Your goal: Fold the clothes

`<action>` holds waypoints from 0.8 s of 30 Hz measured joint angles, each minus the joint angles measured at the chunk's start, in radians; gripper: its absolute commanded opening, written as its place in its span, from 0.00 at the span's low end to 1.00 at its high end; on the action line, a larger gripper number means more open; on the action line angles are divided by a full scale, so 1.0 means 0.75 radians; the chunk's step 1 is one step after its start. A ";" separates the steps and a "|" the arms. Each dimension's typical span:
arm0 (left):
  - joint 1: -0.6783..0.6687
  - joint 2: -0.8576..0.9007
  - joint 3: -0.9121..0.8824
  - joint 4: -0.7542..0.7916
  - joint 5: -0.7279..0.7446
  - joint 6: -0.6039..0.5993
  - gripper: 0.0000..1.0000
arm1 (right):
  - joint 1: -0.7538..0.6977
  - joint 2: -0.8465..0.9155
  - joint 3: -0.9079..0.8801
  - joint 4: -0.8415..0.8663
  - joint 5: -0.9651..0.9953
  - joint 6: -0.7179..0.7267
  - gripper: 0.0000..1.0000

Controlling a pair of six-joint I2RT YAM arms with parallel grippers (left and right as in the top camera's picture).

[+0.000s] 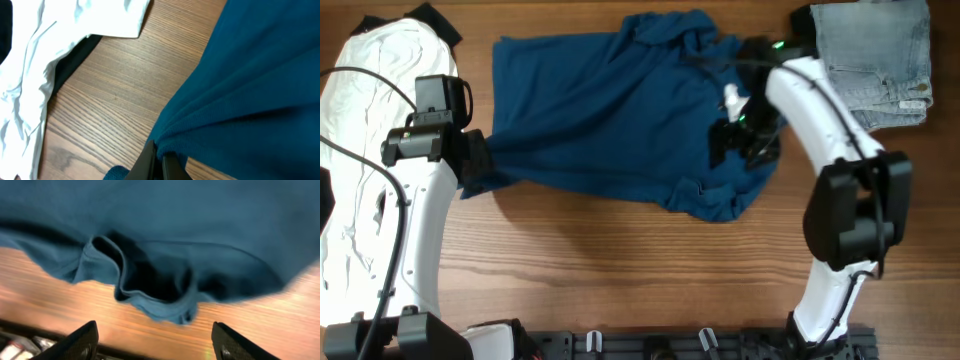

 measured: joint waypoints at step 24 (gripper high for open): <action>0.001 0.000 0.000 -0.261 0.058 -0.241 0.04 | 0.030 -0.226 -0.175 0.032 0.021 -0.042 0.04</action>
